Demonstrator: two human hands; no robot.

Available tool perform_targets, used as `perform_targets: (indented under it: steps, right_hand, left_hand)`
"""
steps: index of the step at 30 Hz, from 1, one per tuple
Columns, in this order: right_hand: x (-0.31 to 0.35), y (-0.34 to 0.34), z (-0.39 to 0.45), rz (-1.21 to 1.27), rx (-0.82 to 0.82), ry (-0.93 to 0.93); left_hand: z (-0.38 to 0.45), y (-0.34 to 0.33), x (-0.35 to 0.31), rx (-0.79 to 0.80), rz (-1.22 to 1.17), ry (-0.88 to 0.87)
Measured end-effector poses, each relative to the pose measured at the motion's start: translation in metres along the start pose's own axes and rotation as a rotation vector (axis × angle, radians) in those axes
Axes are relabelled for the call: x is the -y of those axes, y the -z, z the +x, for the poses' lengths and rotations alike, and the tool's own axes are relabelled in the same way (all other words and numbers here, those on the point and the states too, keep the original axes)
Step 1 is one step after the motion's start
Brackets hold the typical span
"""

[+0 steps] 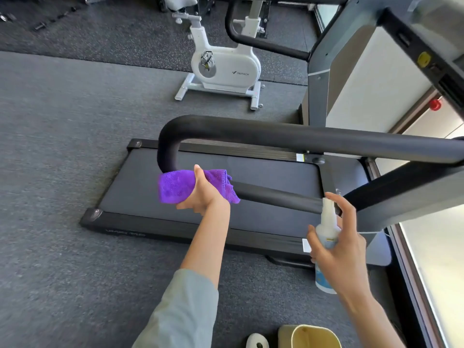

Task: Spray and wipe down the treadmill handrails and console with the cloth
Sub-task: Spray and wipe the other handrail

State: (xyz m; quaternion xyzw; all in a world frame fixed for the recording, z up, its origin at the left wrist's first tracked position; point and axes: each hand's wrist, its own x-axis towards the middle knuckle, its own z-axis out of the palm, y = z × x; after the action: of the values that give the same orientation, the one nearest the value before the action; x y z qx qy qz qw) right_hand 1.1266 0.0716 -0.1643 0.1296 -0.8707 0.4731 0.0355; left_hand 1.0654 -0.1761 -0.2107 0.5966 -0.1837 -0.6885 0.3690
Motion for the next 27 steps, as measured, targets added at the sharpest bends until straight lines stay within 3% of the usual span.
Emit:
perform_targets:
  steps: [8, 18, 22, 27]
  right_hand:
    - [-0.033, 0.036, -0.002, -0.007, -0.037, -0.033]
    - [-0.07, 0.071, -0.014, -0.005, -0.102, -0.08]
    - [-0.079, 0.085, -0.022, -0.016, -0.117, -0.101]
    - [-0.08, 0.093, -0.026, -0.02, -0.133, -0.109]
  left_hand:
    - [-0.052, -0.001, 0.068, 0.083, 0.028, 0.164]
    - [-0.105, -0.003, 0.138, 0.182, 0.055, 0.238]
    - [-0.146, 0.001, 0.178, 0.268, 0.081, 0.359]
    - [-0.162, 0.004, 0.189, 0.323, 0.095, 0.401]
